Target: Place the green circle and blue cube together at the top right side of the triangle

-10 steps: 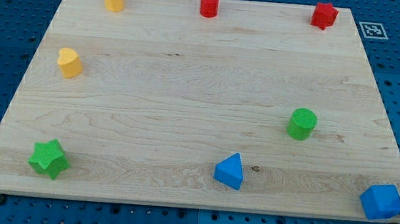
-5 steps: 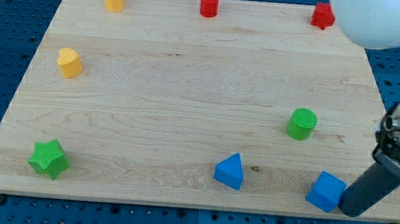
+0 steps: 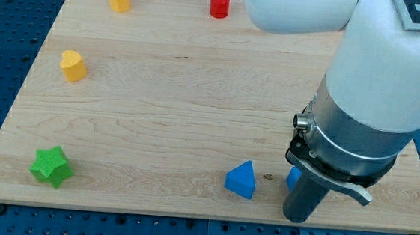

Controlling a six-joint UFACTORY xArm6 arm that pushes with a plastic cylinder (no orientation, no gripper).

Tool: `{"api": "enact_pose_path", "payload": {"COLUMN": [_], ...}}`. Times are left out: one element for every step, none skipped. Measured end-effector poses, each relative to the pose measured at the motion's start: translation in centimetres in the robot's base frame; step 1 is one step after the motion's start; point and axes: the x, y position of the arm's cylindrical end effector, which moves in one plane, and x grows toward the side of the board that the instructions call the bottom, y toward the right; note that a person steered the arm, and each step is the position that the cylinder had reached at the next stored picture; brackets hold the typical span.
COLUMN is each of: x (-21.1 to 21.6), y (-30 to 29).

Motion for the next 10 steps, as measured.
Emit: {"api": "enact_pose_path", "payload": {"x": [0.0, 0.0, -0.2, -1.0, -2.1, -3.2, -4.1, -5.1, -6.1, -6.1], "y": [0.6, 0.6, 0.6, 0.6, 0.6, 0.6, 0.6, 0.9, 1.7, 2.5]}}
